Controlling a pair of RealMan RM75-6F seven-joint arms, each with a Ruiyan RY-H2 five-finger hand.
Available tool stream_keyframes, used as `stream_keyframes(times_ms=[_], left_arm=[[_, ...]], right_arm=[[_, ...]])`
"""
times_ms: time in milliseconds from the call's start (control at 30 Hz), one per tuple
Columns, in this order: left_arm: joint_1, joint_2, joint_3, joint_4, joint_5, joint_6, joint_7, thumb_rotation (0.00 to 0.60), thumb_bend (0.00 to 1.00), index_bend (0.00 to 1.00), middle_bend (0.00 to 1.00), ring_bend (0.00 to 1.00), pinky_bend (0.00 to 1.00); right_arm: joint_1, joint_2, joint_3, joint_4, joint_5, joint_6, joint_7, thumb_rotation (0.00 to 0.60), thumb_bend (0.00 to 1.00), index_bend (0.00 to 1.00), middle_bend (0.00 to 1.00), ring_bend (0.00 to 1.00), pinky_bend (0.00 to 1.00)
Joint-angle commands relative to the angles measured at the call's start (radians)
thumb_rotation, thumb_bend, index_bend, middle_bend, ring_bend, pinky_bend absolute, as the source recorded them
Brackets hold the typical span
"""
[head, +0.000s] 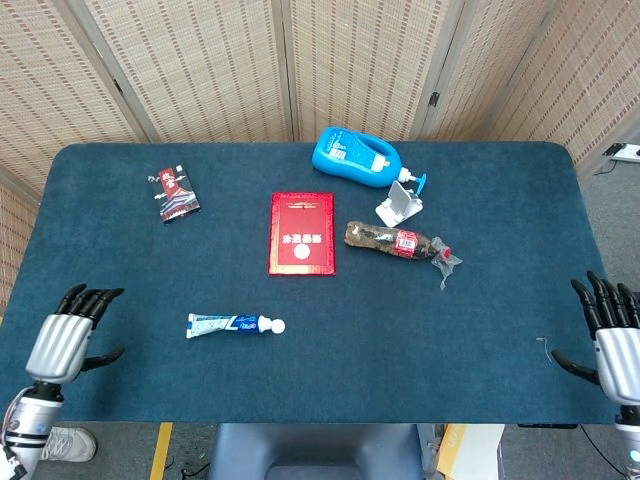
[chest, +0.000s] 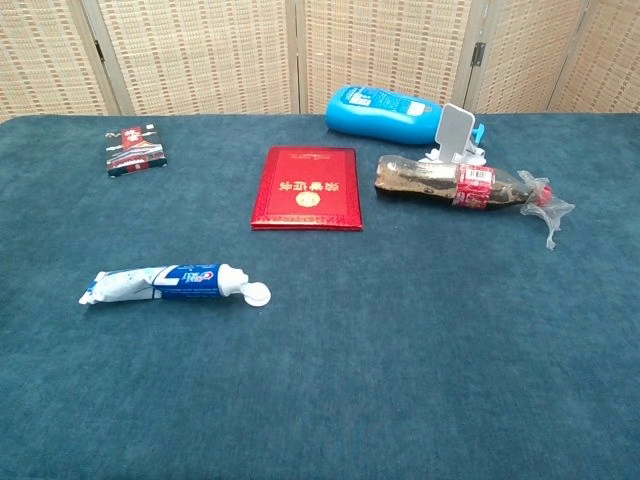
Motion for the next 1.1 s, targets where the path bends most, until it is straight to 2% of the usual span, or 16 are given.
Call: stream_keyframes(times_ms=[33,433,600,767,1100], left_arm=[[-0.051,-0.022,-0.002,-0.006,0.026,-0.056,0.01,0.6,0.19,0.18,0.26,0.23,0.16],[-0.182,-0.145,-0.009,0.018,-0.01,-0.234,0.133,0.6,0.18,0.15,0.25,0.21,0.14],[-0.22,-0.209,-0.017,0.06,-0.056,-0.29,0.166,0.6,0.19,0.22,0.25,0.22,0.14],[-0.246,-0.265,-0.022,0.11,-0.099,-0.324,0.204,0.6,0.19,0.24,0.26,0.24,0.16],[-0.28,-0.35,-0.032,0.188,-0.164,-0.359,0.18,0.6,0.27,0.31,0.34,0.31,0.21]], right_arm=[[0.0,0.003,0.0,-0.002,-0.002,0.001,0.001,0.6,0.0,0.0,0.0,0.0,0.0],[-0.004,0.009,0.004,-0.004,-0.002,0.007,0.012,0.6,0.0,0.0,0.0,0.0,0.0],[-0.004,0.004,0.004,0.004,-0.011,0.014,0.024,0.6,0.0,0.0,0.0,0.0,0.0],[-0.009,0.004,0.007,0.009,-0.004,0.02,0.033,0.6,0.0,0.0,0.0,0.0,0.0],[-0.011,-0.003,0.007,0.017,0.005,0.013,0.037,0.6,0.0,0.0,0.0,0.0,0.0]])
